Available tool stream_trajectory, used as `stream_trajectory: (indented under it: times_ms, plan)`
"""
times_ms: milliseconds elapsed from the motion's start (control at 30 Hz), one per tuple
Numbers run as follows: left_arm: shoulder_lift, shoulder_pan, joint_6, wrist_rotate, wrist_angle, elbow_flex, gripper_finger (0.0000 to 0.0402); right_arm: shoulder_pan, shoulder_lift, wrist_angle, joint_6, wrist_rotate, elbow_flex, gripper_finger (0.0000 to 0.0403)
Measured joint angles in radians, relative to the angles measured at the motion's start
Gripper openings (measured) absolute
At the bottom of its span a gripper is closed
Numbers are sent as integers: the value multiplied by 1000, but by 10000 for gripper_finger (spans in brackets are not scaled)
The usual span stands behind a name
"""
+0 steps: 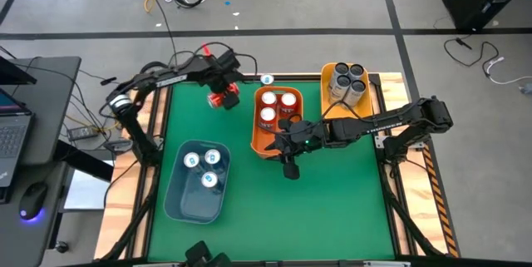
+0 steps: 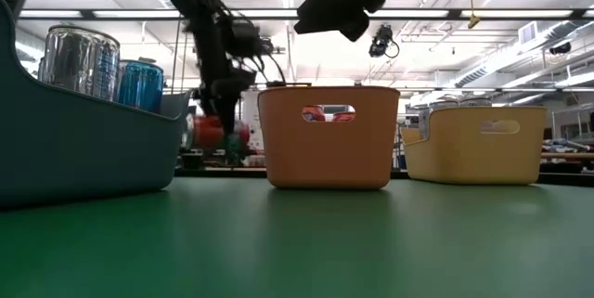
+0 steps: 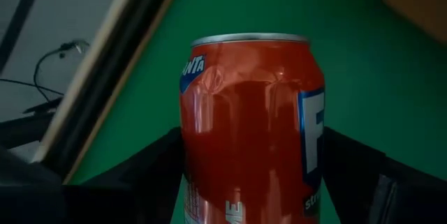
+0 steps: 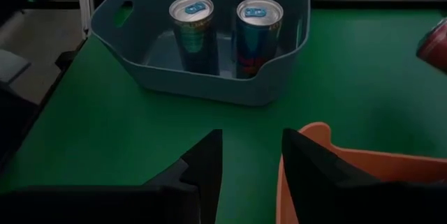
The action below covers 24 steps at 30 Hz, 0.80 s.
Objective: Sort soda cans
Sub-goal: Put the orange soda can into the orange bin
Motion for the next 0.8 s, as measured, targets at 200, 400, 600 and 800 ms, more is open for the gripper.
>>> stream_trajectory:
  times_ms: [200,400,600,800]
  plan:
    - [-159,-5,-19,4,-25,2,288,0,0,49,-4,0,0,135]
    - [-337,-48,-52,116,56,3,288,5,-65,12,-5,120,0,134]
    - [-435,-160,-82,240,319,-10,288,43,-195,-112,-2,328,0,132]
    - [-438,-296,-85,336,753,-146,287,113,-229,-113,26,500,-5,116]
